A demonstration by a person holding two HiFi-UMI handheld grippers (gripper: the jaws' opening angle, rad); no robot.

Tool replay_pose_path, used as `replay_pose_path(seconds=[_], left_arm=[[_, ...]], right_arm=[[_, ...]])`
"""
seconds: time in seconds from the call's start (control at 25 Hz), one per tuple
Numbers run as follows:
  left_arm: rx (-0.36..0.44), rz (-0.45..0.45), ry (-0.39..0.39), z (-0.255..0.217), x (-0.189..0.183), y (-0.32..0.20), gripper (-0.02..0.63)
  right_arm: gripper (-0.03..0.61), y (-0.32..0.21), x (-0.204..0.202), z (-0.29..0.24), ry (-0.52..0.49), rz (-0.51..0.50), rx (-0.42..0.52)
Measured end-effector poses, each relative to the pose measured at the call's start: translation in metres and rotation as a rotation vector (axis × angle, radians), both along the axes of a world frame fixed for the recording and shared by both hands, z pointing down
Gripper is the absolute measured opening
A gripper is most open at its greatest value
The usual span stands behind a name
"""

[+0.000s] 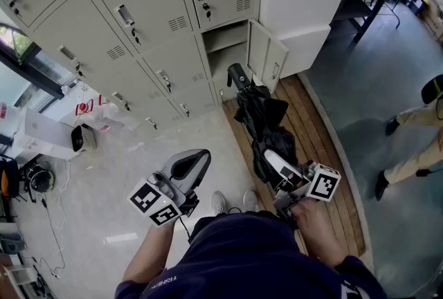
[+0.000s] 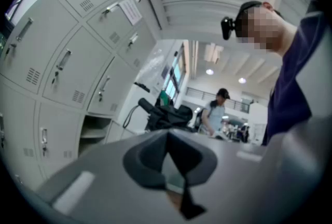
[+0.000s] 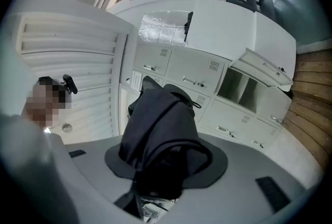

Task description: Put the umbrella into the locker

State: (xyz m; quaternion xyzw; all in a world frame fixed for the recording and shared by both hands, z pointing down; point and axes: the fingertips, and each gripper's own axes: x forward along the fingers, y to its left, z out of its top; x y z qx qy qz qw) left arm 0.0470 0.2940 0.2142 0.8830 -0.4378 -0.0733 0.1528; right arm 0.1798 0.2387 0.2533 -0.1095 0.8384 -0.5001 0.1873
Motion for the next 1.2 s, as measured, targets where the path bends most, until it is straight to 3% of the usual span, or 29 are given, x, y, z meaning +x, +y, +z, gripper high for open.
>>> replay_pose_path(seconds=[0.36, 0.68, 1.2], left_arm=[[-0.006, -0.027, -0.009, 0.001, 0.022, -0.019, 0.002], [-0.03, -0.059, 0.005, 0.016, 0.042, -0.04, 0.002], [-0.06, -0.047, 0.047, 0.047, 0.004, -0.105, 0.002]], right_arm=[[0.183, -0.023, 0.019, 0.002, -0.021, -0.029, -0.013], [0.183, -0.055, 0.04, 0.026, 0.018, -0.051, -0.055], [0.183, -0.116, 0.006, 0.068, 0.083, -0.03, -0.116]])
